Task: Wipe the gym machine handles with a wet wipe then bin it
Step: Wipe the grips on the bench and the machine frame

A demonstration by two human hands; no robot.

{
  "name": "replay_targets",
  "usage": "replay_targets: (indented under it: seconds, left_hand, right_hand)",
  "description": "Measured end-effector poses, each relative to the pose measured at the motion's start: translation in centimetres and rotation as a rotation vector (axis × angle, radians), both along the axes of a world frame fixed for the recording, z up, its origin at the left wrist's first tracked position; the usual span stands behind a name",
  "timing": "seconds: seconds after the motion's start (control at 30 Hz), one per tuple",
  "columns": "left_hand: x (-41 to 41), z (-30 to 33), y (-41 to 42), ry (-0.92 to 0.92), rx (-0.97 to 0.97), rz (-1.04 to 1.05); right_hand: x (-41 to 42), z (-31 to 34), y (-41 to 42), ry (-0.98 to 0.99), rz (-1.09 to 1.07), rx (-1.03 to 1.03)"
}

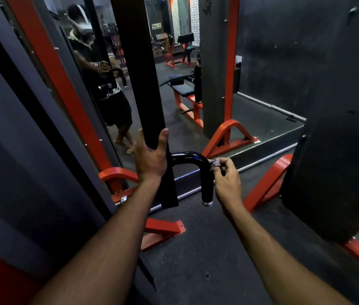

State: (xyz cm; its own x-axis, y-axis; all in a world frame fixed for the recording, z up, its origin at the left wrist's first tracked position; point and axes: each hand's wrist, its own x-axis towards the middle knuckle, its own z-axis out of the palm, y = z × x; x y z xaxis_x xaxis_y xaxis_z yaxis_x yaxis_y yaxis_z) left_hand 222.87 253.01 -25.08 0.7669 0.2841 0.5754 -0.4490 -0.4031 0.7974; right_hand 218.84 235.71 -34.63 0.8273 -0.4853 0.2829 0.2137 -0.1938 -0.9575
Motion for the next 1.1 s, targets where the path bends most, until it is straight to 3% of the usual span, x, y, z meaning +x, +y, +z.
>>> replay_targets:
  seconds: [0.17, 0.37, 0.6, 0.87, 0.97, 1.1]
  left_hand:
    - [0.0, 0.0, 0.2, -0.001, -0.003, -0.022]
    - [-0.6, 0.2, 0.0, 0.009, -0.030, -0.013]
    - [-1.6, 0.6, -0.2, -0.019, -0.020, -0.019]
    - [-1.5, 0.4, -0.2, -0.043, -0.039, -0.014]
    - [-1.4, 0.2, -0.2, -0.068, -0.039, -0.014]
    - [-1.2, 0.3, -0.2, -0.076, -0.061, -0.026]
  right_hand:
    - [-1.1, -0.5, -0.3, -0.048, 0.054, -0.130]
    - [-1.8, -6.8, -1.0, 0.168, 0.202, 0.027]
    - [-1.2, -8.7, -0.8, 0.329, 0.246, 0.193]
    - [-1.7, -5.2, 0.3, 0.239, 0.103, 0.318]
    - [-0.7, -1.3, 0.8, 0.155, 0.058, 0.219]
    - [-0.5, 3.5, 1.9, -0.033, 0.001, -0.098]
